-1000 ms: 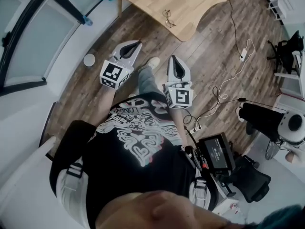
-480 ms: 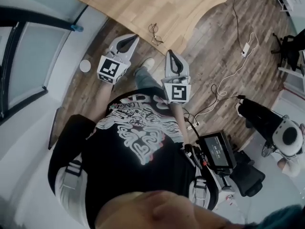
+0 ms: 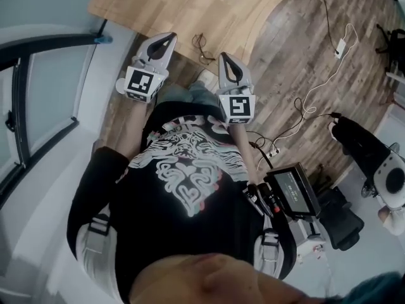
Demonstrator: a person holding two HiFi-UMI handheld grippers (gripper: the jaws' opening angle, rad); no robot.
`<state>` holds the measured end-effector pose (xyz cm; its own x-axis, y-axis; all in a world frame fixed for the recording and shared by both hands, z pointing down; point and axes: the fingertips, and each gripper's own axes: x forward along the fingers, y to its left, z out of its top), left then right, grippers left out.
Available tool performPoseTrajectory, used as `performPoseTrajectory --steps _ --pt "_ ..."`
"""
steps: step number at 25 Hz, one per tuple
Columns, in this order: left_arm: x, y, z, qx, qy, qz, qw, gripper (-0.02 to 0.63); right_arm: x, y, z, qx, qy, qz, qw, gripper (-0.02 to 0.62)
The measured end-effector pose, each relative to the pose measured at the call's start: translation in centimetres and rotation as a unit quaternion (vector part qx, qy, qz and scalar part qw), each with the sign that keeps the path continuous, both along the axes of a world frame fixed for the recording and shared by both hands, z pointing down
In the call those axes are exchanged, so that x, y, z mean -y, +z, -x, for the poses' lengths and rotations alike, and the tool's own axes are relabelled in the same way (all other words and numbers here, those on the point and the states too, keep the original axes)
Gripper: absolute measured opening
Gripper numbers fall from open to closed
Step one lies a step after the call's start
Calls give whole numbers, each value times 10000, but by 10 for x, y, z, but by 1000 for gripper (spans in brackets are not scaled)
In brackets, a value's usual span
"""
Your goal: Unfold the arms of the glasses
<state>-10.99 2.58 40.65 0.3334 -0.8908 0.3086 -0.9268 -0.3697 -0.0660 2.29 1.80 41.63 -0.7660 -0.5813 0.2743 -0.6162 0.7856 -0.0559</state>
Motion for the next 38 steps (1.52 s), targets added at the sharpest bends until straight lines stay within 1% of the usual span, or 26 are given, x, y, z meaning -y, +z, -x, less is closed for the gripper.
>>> performPoseTrajectory --steps 4,8,11,13,15,18,20,22,24,27,30,33,38 --pt "12 6 4 57 217 149 9996 -11 0 15 7 -282 -9 182 9994 0" --pt "25 23 -4 98 654 324 9973 -11 5 29 6 -480 170 352 9981 0" --pt "33 54 1 394 1051 614 9918 -11 9 48 14 -663 377 480 9959 0" --pt "39 73 5 439 1337 768 9871 -11 13 62 23 -862 469 555 9936 0" --pt "46 83 2 484 1611 874 9819 -11 18 69 24 -1005 574 649 9912 0" --pt "59 90 -6 652 1963 976 9735 -11 23 76 21 -1077 722 909 9874 0" --pt "61 95 -5 688 2227 1012 9672 -11 18 83 28 -1158 808 1043 9845 0" --pt "56 110 -1 667 2514 1032 9600 -11 8 98 39 -1311 910 1104 9810 0" --pt "48 135 3 582 2788 1048 9528 -11 -2 122 51 -1411 1060 1178 9772 0" --pt "44 157 -1 540 3156 1051 9415 -11 -7 148 57 -1494 1273 1316 9717 0" --pt "47 163 -14 591 3411 1113 9315 -11 -5 154 51 -1510 1392 1446 9679 2" --pt "46 173 -27 616 3640 1283 9204 -11 -6 160 42 -1594 1473 1550 9638 2" --pt "28 194 -29 809 3844 1665 9044 -11 -15 167 41 -1783 1475 1709 9577 2"
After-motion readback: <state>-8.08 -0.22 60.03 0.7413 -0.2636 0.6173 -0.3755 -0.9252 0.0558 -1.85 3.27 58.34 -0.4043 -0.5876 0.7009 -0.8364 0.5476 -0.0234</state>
